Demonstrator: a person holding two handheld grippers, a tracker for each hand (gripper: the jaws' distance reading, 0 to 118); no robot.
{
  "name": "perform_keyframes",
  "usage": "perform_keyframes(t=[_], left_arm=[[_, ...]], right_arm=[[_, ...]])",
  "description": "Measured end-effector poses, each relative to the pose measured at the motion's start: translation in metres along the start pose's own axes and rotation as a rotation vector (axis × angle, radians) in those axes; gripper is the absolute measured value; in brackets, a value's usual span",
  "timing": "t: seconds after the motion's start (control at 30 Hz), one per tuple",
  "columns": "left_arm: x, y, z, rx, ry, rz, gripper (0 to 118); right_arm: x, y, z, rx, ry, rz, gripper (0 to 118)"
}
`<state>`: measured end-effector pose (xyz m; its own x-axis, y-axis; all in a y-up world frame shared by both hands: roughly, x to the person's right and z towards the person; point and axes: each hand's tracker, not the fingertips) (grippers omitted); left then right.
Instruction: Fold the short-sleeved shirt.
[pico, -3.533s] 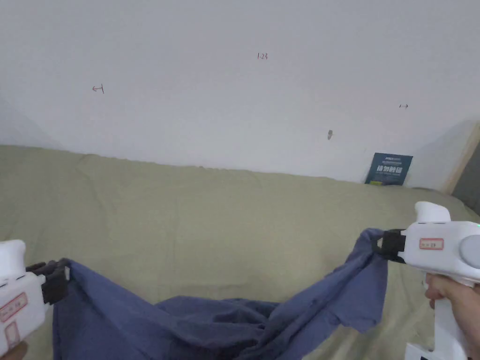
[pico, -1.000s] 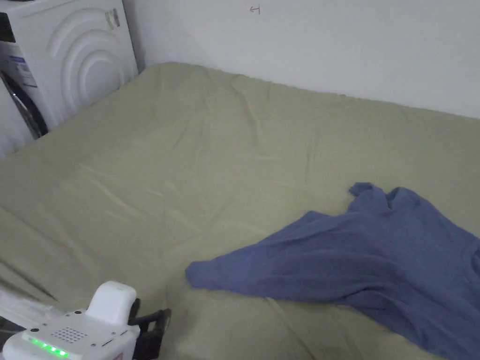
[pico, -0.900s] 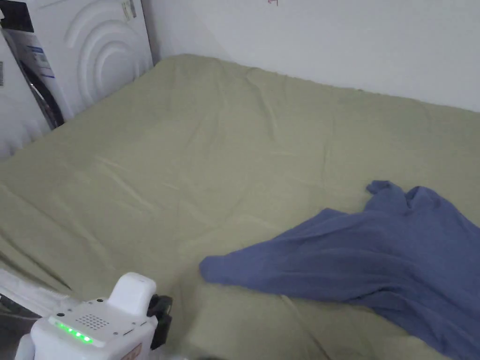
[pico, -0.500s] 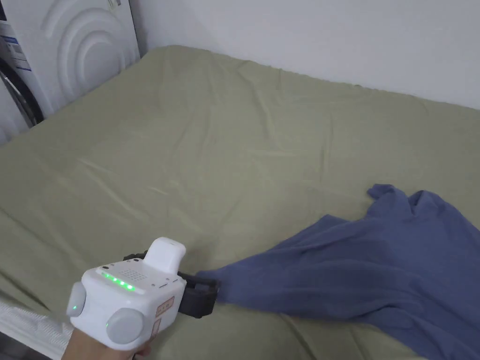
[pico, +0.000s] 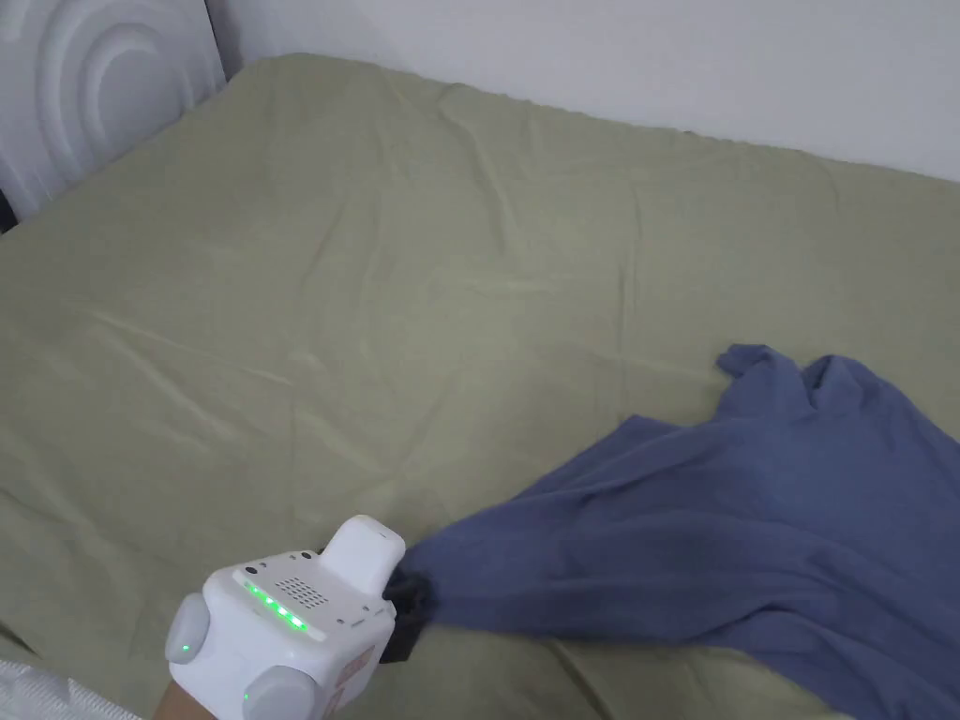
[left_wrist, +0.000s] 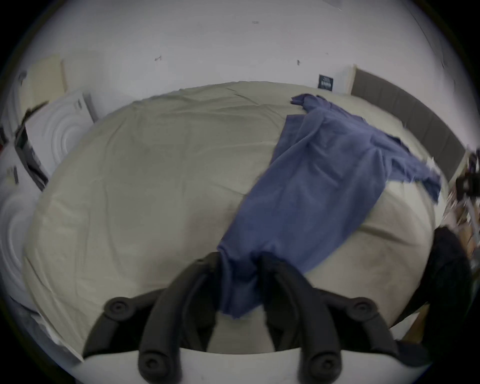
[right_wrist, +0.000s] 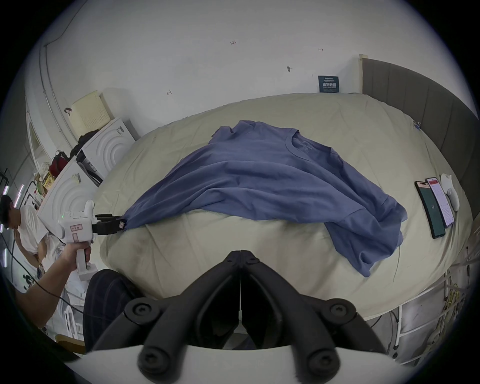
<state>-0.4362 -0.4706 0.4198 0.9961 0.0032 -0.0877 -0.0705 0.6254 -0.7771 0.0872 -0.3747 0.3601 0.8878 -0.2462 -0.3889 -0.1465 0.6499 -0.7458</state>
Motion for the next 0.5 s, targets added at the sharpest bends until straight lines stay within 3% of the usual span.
perform_keyframes(t=[0.07,0.27,0.37,0.5], left_arm=[[-0.001,0.003,0.001,0.014,-0.029,0.076,8],[0.023,0.008,0.025,0.064,-0.014,0.043,7],[0.025,0.015,0.033,0.073,-0.018,0.081,7],[0.022,0.02,0.037,0.093,-0.085,0.143,7]], right_arm=[[-0.001,0.001,0.001,0.0,0.003,-0.001,1],[0.003,0.015,0.006,0.02,0.002,0.015,1],[0.012,0.043,-0.003,0.05,-0.019,0.078,1],[0.021,0.115,-0.041,0.08,-0.061,0.222,1]])
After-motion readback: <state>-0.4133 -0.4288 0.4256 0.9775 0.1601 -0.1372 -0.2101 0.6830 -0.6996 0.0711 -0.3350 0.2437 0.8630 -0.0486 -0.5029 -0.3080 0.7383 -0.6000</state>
